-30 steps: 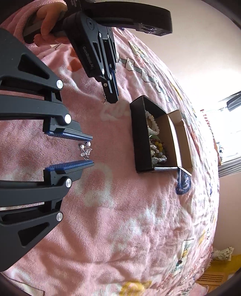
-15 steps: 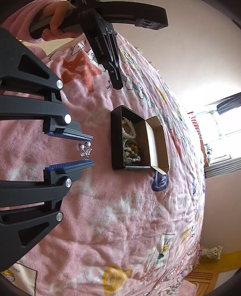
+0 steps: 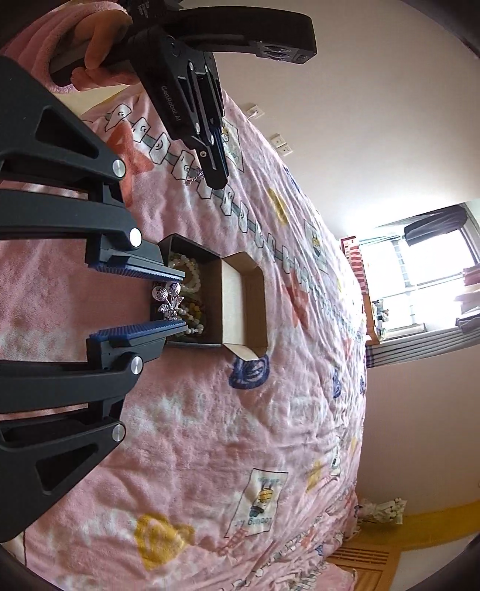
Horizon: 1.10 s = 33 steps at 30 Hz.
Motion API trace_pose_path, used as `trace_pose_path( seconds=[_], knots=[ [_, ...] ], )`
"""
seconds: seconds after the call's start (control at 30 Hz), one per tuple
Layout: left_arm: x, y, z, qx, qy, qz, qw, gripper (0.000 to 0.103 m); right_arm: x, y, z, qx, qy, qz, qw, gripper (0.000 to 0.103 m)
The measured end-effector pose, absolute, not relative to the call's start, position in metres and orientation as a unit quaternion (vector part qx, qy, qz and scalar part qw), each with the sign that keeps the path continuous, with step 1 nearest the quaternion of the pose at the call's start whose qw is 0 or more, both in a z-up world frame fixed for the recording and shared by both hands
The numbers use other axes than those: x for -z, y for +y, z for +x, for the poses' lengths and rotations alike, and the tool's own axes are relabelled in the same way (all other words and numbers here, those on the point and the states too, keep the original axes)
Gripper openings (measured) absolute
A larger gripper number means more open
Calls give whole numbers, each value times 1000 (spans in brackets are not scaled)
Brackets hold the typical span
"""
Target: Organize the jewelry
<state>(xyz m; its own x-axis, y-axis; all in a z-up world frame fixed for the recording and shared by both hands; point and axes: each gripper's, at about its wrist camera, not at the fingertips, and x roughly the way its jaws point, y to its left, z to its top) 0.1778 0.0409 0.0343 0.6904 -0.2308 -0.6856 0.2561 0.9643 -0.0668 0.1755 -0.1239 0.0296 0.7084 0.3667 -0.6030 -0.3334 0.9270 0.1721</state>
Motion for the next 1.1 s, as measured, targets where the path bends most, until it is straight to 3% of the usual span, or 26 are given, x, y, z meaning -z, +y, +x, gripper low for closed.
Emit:
trace_pose_path(
  seconds=[0.43, 0.73, 0.77, 0.8, 0.83, 0.87, 1.1],
  knots=[
    [-59, 38, 207, 153, 347, 1, 925, 13, -57, -113, 226, -216, 327, 52, 919, 22],
    [-16, 39, 214, 176, 399, 24, 900, 15, -25, -105, 248, -220, 350, 50, 909, 22],
    [-4, 40, 212, 179, 412, 26, 893, 29, -18, -106, 247, -220, 355, 53, 907, 22],
    [11, 40, 209, 182, 433, 27, 882, 57, -12, -109, 246, -219, 359, 56, 906, 22],
    [24, 41, 206, 184, 445, 27, 876, 68, -6, -111, 245, -217, 363, 58, 904, 22],
    [37, 41, 203, 181, 450, 27, 874, 72, -1, -112, 244, -216, 367, 60, 903, 22],
    [89, 32, 214, 157, 499, 30, 851, 72, 11, -125, 239, -206, 378, 74, 899, 22]
  ],
)
